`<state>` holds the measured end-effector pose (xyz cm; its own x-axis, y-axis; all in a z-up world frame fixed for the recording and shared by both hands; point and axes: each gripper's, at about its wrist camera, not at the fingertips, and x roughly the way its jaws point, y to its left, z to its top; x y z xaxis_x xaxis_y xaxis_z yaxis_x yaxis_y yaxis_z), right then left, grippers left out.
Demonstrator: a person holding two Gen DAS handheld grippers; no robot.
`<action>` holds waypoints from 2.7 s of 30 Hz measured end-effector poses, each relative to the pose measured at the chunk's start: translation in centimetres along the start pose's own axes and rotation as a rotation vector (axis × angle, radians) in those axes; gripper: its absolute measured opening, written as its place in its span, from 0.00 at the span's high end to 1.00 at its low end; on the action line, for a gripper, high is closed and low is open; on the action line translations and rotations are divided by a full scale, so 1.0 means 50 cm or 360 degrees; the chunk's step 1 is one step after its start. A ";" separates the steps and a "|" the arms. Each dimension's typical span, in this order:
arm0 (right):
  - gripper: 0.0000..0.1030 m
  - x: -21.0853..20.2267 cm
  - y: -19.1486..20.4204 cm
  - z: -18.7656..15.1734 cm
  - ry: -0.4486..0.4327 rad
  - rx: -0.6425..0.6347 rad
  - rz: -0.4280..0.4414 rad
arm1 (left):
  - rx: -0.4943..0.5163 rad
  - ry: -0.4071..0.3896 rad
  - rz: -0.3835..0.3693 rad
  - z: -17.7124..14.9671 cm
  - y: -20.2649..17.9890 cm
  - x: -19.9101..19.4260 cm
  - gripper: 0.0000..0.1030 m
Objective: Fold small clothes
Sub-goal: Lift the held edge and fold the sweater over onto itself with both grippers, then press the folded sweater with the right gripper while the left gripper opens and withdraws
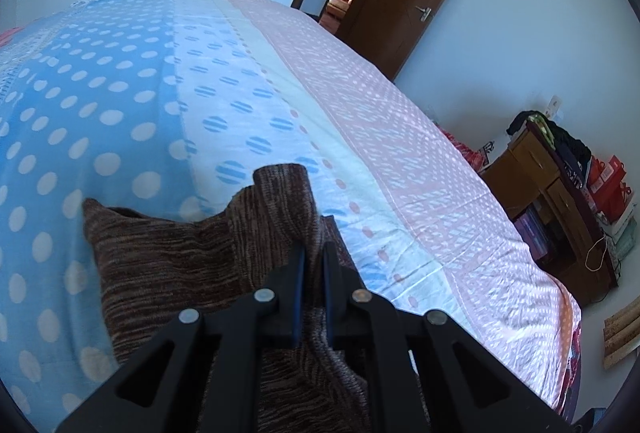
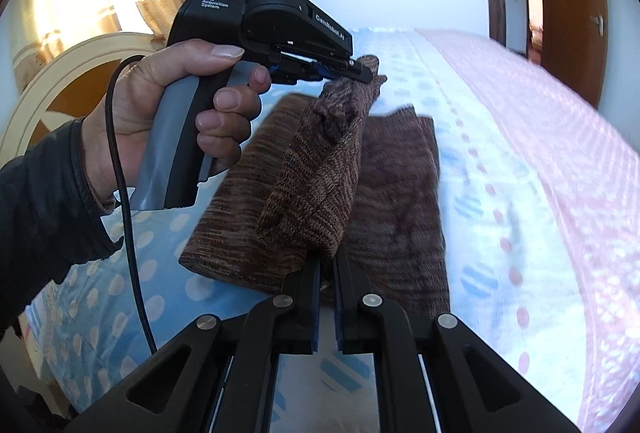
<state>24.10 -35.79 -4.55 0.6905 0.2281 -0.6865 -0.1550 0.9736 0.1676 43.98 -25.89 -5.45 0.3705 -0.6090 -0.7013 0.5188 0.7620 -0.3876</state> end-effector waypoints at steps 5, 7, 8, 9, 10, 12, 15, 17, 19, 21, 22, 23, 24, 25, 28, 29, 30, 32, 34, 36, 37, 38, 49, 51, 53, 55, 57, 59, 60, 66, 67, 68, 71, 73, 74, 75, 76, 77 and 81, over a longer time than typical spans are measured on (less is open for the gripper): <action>0.96 0.013 -0.031 -0.017 0.0082 0.0106 0.0025 | 0.0044 0.0034 0.0038 -0.011 -0.027 0.039 0.92; 0.96 0.020 -0.041 -0.020 0.0110 0.0145 0.0039 | 0.0059 0.0049 0.0066 -0.018 -0.031 0.056 0.92; 0.96 0.022 -0.043 -0.022 0.0127 0.0155 0.0044 | 0.0064 0.0051 0.0077 -0.019 -0.032 0.063 0.92; 0.96 0.022 -0.045 -0.024 0.0137 0.0164 0.0050 | 0.0076 0.0048 0.0086 -0.022 -0.034 0.067 0.91; 0.96 0.021 -0.048 -0.026 0.0144 0.0180 0.0057 | 0.0091 0.0042 0.0108 -0.027 -0.037 0.071 0.91; 0.96 0.019 -0.056 -0.033 0.0163 0.0210 0.0063 | 0.0104 0.0026 0.0127 -0.029 -0.041 0.076 0.88; 0.96 0.009 -0.066 -0.049 0.0187 0.0239 0.0069 | 0.0109 -0.0021 0.0106 -0.033 -0.053 0.054 0.87; 0.96 0.003 -0.071 -0.059 0.0192 0.0239 0.0069 | 0.0151 -0.0076 0.0073 -0.043 -0.063 0.020 0.77; 0.96 -0.009 -0.077 -0.067 0.0174 0.0247 0.0064 | 0.0170 -0.0146 0.0113 -0.062 -0.057 -0.023 0.54; 0.95 -0.026 -0.085 -0.075 0.0137 0.0262 0.0036 | 0.0173 -0.0201 0.0209 -0.094 -0.038 -0.066 0.38; 0.93 -0.036 -0.090 -0.077 0.0105 0.0272 0.0013 | 0.0184 -0.0222 0.0272 -0.122 -0.022 -0.092 0.37; 0.92 -0.047 -0.096 -0.078 0.0072 0.0291 -0.0011 | 0.0183 -0.0231 0.0321 -0.139 -0.009 -0.104 0.36; 0.90 -0.058 -0.104 -0.077 0.0039 0.0319 -0.0023 | 0.0173 -0.0239 0.0391 -0.162 0.005 -0.118 0.31; 0.87 -0.067 -0.112 -0.075 0.0008 0.0351 -0.0031 | 0.0149 -0.0251 0.0460 -0.193 0.024 -0.134 0.29; 0.85 -0.077 -0.126 -0.047 -0.0049 0.0404 0.0006 | 0.0071 -0.0229 0.0502 -0.269 0.070 -0.154 0.28; 0.85 -0.069 -0.126 -0.028 -0.0044 0.0401 0.0015 | 0.0064 -0.0218 0.0505 -0.281 0.076 -0.150 0.28; 0.85 -0.060 -0.126 -0.013 -0.0041 0.0404 0.0029 | 0.0066 -0.0206 0.0510 -0.296 0.079 -0.146 0.28; 0.85 -0.040 -0.125 0.012 -0.0020 0.0447 0.0101 | 0.0067 -0.0180 0.0491 -0.315 0.084 -0.133 0.28; 0.85 -0.010 -0.123 0.019 0.0060 0.0484 0.0122 | 0.0048 -0.0170 0.0463 -0.319 0.086 -0.128 0.27; 0.85 0.012 -0.118 0.018 0.0116 0.0491 0.0105 | 0.0029 -0.0175 0.0438 -0.316 0.088 -0.129 0.24; 0.87 0.017 -0.115 0.012 0.0143 0.0477 0.0077 | 0.0023 -0.0176 0.0425 -0.316 0.089 -0.130 0.23; 0.92 0.022 -0.115 0.004 0.0167 0.0469 0.0039 | 0.0013 -0.0172 0.0417 -0.319 0.092 -0.131 0.22; 0.92 0.026 -0.145 0.000 0.0235 0.0524 0.0051 | 0.0013 -0.0090 0.0376 -0.331 0.098 -0.116 0.04; 0.75 0.007 -0.159 0.036 0.0170 0.0507 0.0010 | 0.0016 -0.0090 0.0372 -0.333 0.099 -0.117 0.03; 0.67 -0.004 -0.181 0.087 0.0086 0.0497 -0.0036 | -0.0001 -0.0093 0.0353 -0.334 0.104 -0.119 0.03; 0.67 0.006 -0.197 0.137 0.0025 0.0478 -0.0042 | 0.0003 -0.0093 0.0352 -0.336 0.102 -0.119 0.02; 0.67 0.043 -0.211 0.187 0.0032 0.0477 -0.0008 | 0.0010 -0.0092 0.0356 -0.338 0.101 -0.119 0.02; 0.67 0.107 -0.223 0.226 0.0107 0.0527 0.0078 | 0.0012 -0.0090 0.0356 -0.338 0.101 -0.119 0.01; 0.67 0.137 -0.222 0.239 0.0140 0.0540 0.0120 | 0.0011 -0.0090 0.0352 -0.339 0.101 -0.119 0.01; 0.97 0.261 -0.225 0.246 0.0298 0.0502 -0.0098 | 0.0012 -0.0087 0.0366 -0.338 0.101 -0.118 0.00; 0.97 0.265 -0.244 0.234 0.0303 0.0553 -0.0123 | 0.0014 -0.0085 0.0370 -0.338 0.100 -0.118 0.00; 0.97 0.269 -0.258 0.225 0.0310 0.0595 -0.0109 | 0.0017 -0.0083 0.0374 -0.338 0.099 -0.117 0.00; 0.95 0.252 -0.264 0.224 0.0311 0.0533 -0.0121 | 0.0023 -0.0080 0.0376 -0.338 0.099 -0.116 0.00; 0.86 0.217 -0.241 0.235 0.0276 0.0443 -0.0180 | 0.0006 -0.0093 0.0346 -0.339 0.103 -0.122 0.00; 0.83 0.199 -0.225 0.242 0.0251 0.0386 -0.0215 | -0.0013 -0.0109 0.0316 -0.339 0.108 -0.128 0.00; 0.83 0.175 -0.199 0.251 0.0202 0.0313 -0.0209 | -0.0035 -0.0127 0.0295 -0.340 0.114 -0.133 0.00; 0.83 0.159 -0.177 0.256 0.0173 0.0259 -0.0187 | -0.0078 -0.0165 0.0268 -0.343 0.123 -0.144 0.00; 0.83 0.141 -0.142 0.261 0.0147 0.0175 -0.0131 | -0.0106 -0.0189 0.0262 -0.345 0.129 -0.150 0.00; 0.83 0.137 0.001 0.254 0.0207 -0.0135 0.0179 | -0.0223 -0.0223 0.0224 -0.348 0.152 -0.159 0.00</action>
<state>37.81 -34.28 -0.26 0.5689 0.3297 -0.7534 -0.2889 0.9379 0.1923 31.56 -11.45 -13.24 0.5397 -0.5119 -0.6684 0.3460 0.8586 -0.3783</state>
